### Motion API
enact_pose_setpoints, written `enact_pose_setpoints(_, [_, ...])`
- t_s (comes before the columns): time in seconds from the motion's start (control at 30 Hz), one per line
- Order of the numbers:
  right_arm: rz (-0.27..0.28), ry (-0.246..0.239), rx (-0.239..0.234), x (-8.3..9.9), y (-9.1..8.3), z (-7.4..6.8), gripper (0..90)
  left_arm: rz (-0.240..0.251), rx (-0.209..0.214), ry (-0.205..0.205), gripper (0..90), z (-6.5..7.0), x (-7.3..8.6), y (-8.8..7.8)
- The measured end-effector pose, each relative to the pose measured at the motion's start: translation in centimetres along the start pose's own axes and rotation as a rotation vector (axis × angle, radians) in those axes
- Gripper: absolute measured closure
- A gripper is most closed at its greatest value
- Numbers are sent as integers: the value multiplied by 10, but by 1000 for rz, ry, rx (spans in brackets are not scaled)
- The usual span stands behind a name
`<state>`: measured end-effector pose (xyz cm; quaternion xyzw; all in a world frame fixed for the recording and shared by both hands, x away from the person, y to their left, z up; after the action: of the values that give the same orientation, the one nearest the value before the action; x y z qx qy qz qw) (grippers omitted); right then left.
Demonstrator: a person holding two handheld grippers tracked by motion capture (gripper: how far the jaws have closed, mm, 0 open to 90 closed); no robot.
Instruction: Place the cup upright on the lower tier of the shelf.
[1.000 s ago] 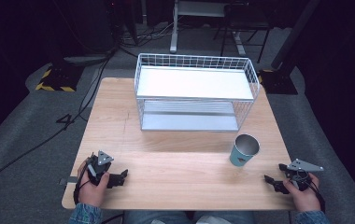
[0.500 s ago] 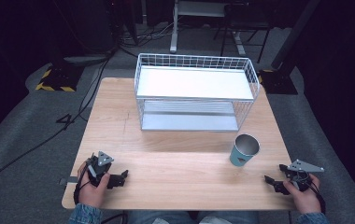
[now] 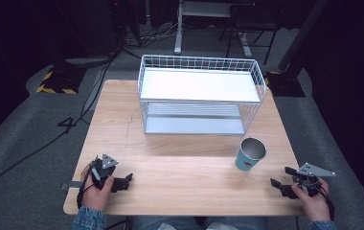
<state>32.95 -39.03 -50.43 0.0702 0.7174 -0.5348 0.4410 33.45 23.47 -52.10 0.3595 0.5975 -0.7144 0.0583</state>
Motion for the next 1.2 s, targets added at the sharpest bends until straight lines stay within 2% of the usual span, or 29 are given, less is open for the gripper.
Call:
enact_pose_setpoints(0.2, [37, 1, -24, -7, -5, -6, 161, 1, 0, 2, 1, 0, -1, 1])
enact_pose_setpoints(0.4, [43, -8, -47, -16, -4, -18, 159, 0, 0, 2, 1, 0, -1, 1])
enact_pose_setpoints(0.5, [26, -12, -58, -22, 1, -25, 159, 0, 0, 2, 1, 0, -1, 1])
enact_pose_setpoints(0.63, [27, -5, -54, -27, 6, -28, 159, 1, 0, 2, 1, 0, -1, 1])
enact_pose_setpoints(0.77, [29, -13, -75, -33, 14, -34, 159, 1, 0, 2, 1, 0, -1, 1])
enact_pose_setpoints(1.0, [44, -18, -78, -42, 24, -42, 159, 1, 0, 2, 1, 0, -1, 1])
enact_pose_setpoints(1.03, [42, -30, -77, -45, 29, -44, 160, 1, 0, 2, 1, 0, -1, 1])
enact_pose_setpoints(1.2, [42, -30, -73, -52, 41, -47, 160, 1, 0, 1, 1, 0, -1, 1])
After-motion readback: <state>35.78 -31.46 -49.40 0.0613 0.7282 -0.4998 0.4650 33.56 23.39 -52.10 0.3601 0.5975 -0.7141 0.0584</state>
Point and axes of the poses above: each handheld gripper's, and its own axes: y roughly forward along the jaws, x roughly out of its underside, z roughly to its right, the point moved 2 cm from there along y, roughly forward along the jaws, and after that the axes turned 6 degrees about -z, right-handed, at the moved point
